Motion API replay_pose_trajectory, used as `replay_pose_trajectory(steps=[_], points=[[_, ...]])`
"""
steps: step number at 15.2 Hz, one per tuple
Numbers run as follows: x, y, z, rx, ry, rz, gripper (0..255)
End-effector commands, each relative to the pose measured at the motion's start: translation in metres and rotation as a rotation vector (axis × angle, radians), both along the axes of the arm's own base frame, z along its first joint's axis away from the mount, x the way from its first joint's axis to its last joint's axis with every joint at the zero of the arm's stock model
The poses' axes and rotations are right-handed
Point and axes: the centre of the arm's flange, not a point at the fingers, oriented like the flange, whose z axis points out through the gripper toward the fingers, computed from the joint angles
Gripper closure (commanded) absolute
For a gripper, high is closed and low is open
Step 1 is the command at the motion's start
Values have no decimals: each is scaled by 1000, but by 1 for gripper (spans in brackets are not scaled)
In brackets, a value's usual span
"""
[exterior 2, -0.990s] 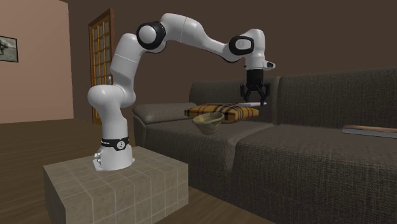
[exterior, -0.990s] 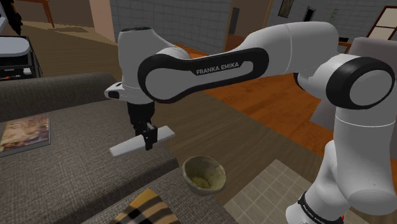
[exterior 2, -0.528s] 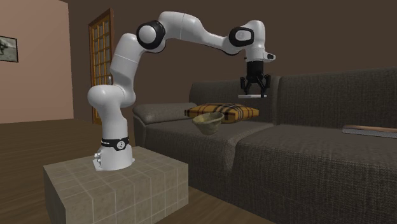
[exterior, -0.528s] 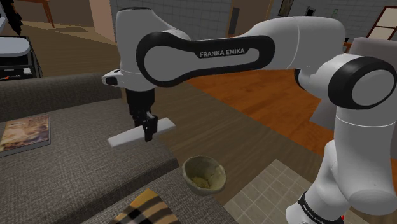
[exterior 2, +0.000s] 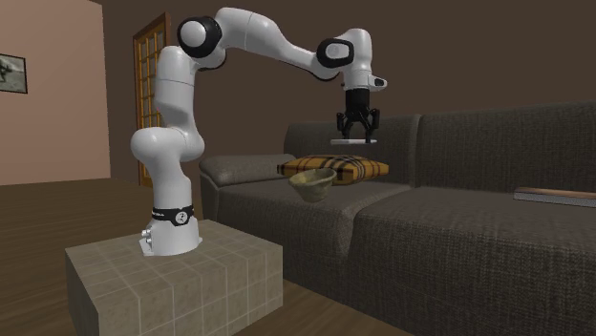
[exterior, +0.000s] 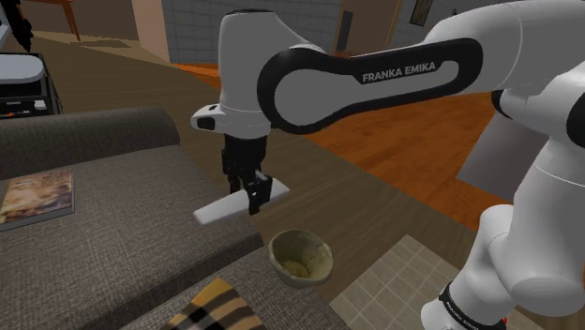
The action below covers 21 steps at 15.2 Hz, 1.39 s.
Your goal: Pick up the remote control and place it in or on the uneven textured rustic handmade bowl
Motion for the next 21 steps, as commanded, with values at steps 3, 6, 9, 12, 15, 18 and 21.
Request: replay_pose_trajectory(steps=[3, 6, 9, 12, 15, 18, 21], points=[[-43, -31, -2, 0, 0, -1, 255], [-75, -54, -1, 0, 0, -1, 255], [-104, -75, -6, 0, 0, -1, 255], [-104, -75, -22, 0, 0, -1, 255], [-104, -75, -38, 0, 0, -1, 255], [-104, -75, -54, 0, 0, -1, 255], [-104, -75, -69, 0, 0, -1, 255]])
